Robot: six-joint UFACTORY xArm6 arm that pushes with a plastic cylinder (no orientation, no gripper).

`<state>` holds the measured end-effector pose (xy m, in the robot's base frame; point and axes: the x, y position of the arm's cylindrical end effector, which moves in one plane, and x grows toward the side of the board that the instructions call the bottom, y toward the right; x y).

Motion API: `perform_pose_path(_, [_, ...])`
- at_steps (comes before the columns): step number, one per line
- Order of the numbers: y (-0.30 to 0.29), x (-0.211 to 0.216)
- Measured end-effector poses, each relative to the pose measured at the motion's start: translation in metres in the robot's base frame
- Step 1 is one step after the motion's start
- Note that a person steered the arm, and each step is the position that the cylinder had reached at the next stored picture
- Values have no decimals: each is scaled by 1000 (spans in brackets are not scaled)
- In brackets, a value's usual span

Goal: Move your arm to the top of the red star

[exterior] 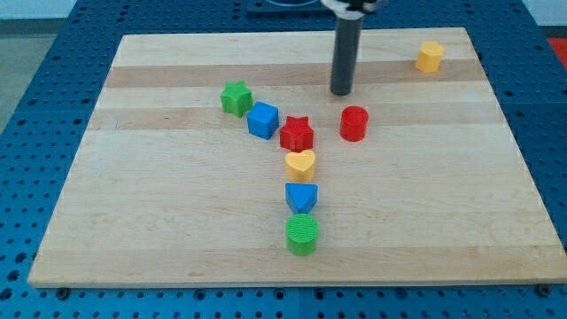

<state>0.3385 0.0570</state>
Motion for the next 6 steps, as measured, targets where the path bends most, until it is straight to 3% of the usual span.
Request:
perform_pose_path(1, [-25,26])
perform_pose_path(4, [-38,30])
perform_pose_path(5, [-59,49])
perform_pose_path(6, [-26,53])
